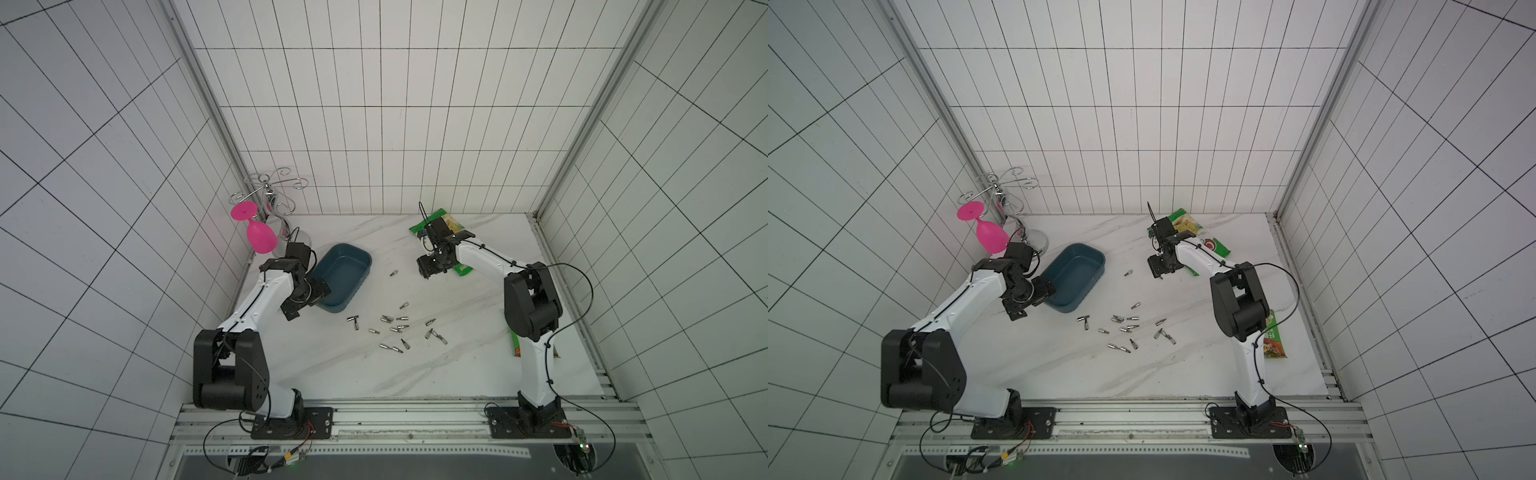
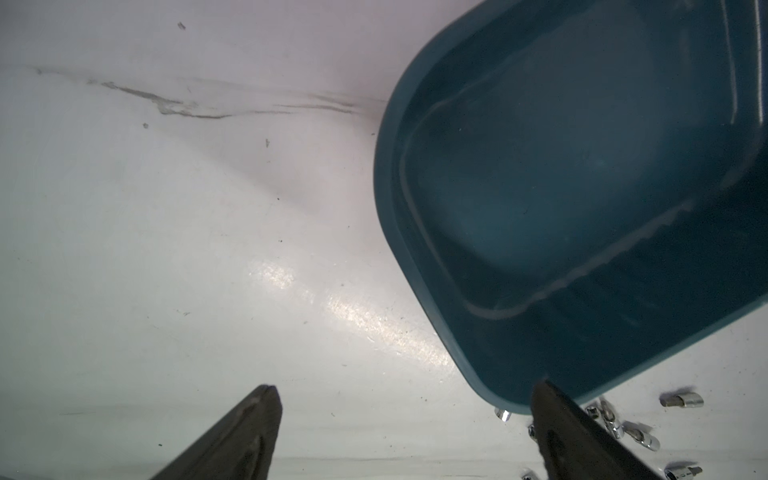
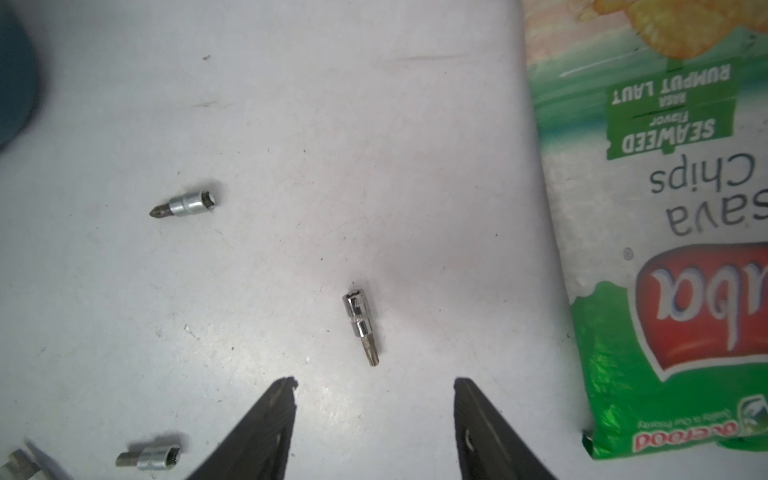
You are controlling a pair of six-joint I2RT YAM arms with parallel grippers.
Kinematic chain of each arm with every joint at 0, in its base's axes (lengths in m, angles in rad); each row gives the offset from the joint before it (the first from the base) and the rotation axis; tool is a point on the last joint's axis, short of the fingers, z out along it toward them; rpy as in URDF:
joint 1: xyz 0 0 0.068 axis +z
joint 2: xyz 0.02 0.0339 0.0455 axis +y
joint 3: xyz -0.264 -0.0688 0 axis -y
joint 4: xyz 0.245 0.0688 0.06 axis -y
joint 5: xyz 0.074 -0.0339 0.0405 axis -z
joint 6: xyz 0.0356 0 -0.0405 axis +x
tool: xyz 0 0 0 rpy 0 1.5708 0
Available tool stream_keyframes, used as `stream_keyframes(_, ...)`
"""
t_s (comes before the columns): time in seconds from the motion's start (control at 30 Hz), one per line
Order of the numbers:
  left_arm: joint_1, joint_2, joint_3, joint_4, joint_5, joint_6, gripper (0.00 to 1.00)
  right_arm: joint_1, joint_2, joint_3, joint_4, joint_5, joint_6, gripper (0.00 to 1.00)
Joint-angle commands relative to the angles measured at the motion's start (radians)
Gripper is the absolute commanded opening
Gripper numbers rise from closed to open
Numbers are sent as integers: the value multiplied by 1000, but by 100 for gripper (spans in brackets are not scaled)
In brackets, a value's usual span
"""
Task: Put the bit on the desktop into the storage box
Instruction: Move the storage box to the center of the board, then pick up the screwdriver bit from the center of the board.
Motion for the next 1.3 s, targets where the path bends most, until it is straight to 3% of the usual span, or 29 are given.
stream_keyframes(0.0, 5, 18, -14, 54, 4, -8, 97, 5, 47, 60, -48, 35, -16, 60)
stream_keyframes(1.27, 51, 185, 37, 125, 42, 40, 97, 9, 241, 218, -170, -84, -52, 23)
